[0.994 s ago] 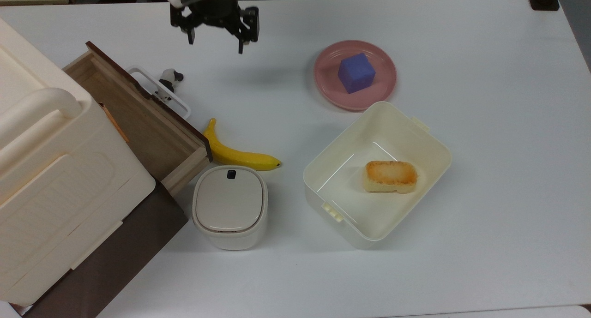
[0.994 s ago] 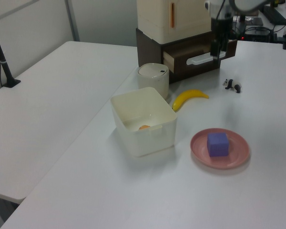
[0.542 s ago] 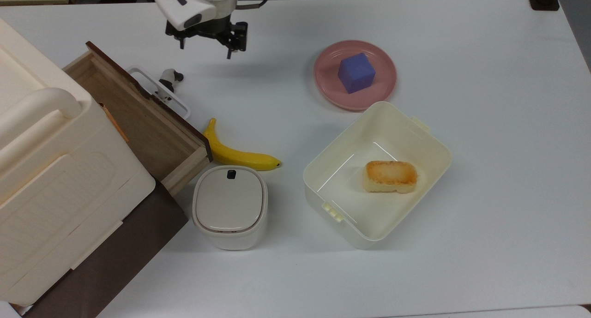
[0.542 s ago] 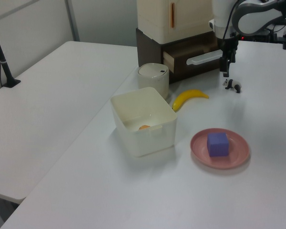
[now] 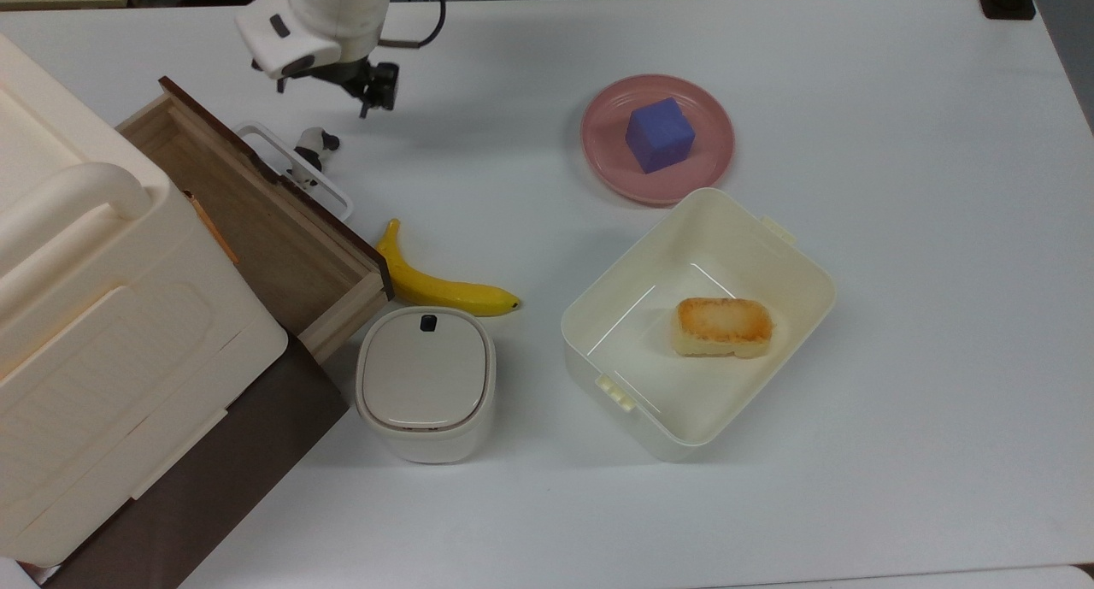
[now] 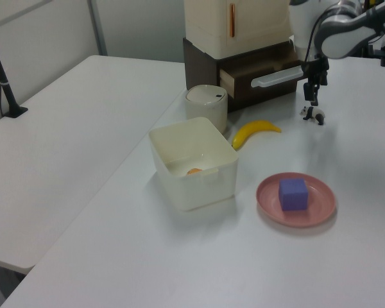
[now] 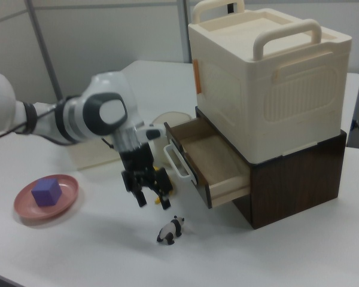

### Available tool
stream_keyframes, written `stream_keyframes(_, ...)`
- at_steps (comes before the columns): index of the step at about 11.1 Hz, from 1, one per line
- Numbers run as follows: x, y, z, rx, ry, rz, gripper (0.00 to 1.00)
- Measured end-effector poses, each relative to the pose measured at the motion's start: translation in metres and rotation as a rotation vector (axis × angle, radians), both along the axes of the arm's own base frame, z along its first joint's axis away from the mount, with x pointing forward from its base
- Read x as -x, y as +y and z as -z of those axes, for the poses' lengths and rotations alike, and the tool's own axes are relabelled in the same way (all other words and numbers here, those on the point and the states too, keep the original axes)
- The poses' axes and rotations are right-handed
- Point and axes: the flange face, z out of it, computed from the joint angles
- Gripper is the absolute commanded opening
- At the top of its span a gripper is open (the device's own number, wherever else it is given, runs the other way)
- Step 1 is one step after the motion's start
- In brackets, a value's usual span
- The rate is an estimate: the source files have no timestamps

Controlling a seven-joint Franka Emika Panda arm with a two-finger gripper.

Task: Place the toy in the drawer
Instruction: 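Move the open gripper over the panda toy beside the drawer, then lower the gripper and close it on the panda toy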

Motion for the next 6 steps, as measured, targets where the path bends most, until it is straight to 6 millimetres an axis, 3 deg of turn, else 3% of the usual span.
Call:
stream_keyframes(3, 0.008, -0.018, 0.044, 0.047, 0.024, 0.007, 1.00)
stream_keyframes(6, 0.009, -0.027, 0.066, 0.080, 0.062, 0.006, 0.96)
